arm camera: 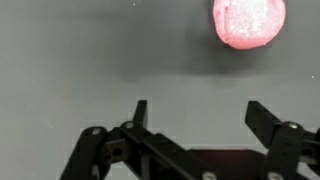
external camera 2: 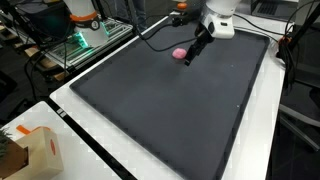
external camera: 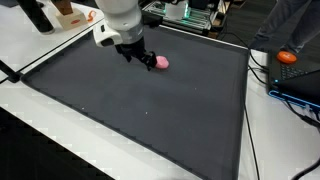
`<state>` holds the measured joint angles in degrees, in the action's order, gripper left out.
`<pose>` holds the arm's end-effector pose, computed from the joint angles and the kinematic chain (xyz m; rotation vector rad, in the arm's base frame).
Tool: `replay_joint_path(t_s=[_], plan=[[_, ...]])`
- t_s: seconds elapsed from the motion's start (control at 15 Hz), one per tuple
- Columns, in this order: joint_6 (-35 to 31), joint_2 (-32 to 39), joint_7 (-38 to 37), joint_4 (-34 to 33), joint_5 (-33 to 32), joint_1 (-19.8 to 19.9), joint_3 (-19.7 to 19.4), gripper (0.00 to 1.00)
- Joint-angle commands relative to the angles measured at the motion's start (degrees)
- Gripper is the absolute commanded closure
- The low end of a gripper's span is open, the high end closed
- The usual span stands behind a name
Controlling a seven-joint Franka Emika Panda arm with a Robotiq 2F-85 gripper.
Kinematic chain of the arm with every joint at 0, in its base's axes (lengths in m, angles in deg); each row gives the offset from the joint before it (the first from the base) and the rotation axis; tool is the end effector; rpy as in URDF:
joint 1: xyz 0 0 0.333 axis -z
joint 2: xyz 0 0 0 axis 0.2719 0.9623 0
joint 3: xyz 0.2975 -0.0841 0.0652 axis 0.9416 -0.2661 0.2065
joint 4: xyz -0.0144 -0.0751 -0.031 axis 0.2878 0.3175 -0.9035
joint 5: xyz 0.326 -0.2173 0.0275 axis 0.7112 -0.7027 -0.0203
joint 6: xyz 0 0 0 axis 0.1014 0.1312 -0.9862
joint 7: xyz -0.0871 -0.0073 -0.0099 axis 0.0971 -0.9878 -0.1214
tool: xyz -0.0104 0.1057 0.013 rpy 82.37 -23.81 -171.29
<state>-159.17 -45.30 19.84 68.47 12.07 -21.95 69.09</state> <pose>0.6334 0.0823 0.2291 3.0462 -0.0203 -0.3494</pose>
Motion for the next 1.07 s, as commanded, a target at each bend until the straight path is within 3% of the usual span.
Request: replay_joint_path(t_s=[0.0, 0.6, 1.0], plan=[[1.0, -5.0, -4.5, 6.8, 5.5, 1.9, -0.9, 0.00], [-2.0, -12.5, -13.2, 18.4, 19.8, 6.2, -3.5, 0.00], [-5.3, -15.6, -20.1, 24.7, 22.7, 6.3, -5.3, 0.00]])
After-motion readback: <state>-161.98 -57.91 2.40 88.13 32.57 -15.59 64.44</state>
